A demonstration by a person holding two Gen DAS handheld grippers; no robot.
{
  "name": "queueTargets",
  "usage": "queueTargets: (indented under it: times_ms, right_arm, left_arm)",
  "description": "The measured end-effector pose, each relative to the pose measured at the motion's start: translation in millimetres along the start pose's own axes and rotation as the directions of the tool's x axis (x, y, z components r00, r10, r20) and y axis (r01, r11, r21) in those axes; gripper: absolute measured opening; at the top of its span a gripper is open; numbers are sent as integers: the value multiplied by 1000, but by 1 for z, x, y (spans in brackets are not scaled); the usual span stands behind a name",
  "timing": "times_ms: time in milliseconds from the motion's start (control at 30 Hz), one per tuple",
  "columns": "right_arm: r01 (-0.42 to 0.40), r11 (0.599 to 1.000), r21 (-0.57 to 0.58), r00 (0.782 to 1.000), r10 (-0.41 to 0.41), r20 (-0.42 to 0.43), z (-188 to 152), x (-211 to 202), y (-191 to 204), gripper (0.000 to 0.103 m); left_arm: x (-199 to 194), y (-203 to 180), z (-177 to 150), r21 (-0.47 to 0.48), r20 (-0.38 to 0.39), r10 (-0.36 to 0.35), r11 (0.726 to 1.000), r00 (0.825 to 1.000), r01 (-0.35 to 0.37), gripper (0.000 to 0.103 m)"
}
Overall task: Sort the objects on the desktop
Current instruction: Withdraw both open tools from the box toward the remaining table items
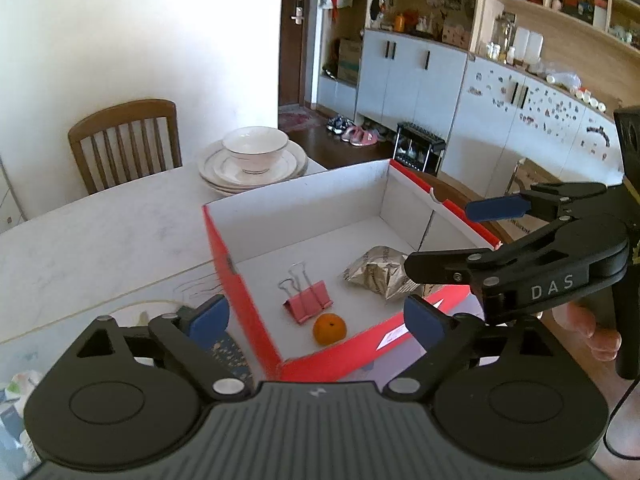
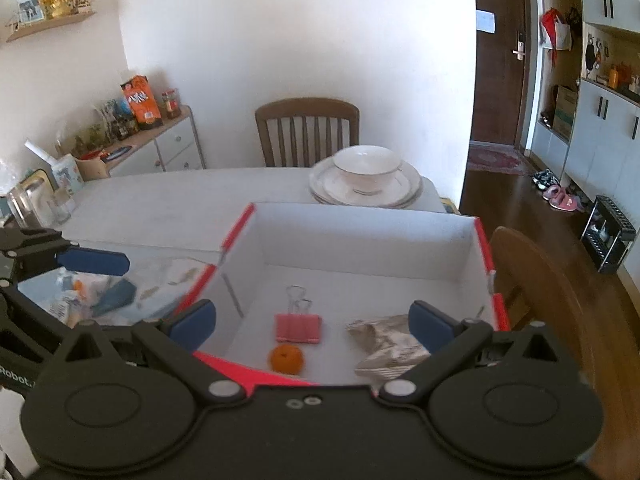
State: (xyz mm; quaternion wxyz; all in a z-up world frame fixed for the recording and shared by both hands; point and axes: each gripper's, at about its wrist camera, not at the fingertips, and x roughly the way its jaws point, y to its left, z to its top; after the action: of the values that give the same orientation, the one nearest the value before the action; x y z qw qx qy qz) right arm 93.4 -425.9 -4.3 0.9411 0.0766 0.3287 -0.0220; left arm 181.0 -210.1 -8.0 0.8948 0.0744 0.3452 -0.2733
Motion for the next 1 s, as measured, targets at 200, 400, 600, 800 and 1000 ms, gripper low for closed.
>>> queueTargets:
  times_ms: [200, 400, 600, 800, 1000]
  right_arm:
    - [-9, 1000, -24, 999, 10, 35, -6, -6, 39, 103]
    - [-14, 999, -38, 999, 15, 37, -12, -7, 84, 103]
    - [-28, 999, -45, 999, 30, 23, -23, -2, 128, 103]
    - [-33, 997, -67, 999, 35, 27, -38, 5, 173, 103]
    - [-37, 994, -98, 999, 37, -6, -51, 13, 210, 103]
  left_arm:
    - [-28, 29, -22, -45, 11, 1, 999, 1000, -1, 97]
    - [-56, 59, -48, -57, 44, 22, 998, 999, -20, 97]
    - [-81, 95, -75, -86, 57, -1, 996, 998, 6, 97]
    - [-101, 124, -104, -92, 60, 38, 995, 997, -33, 97]
    - [-114, 151, -135, -74, 42, 48, 996, 998, -45, 97]
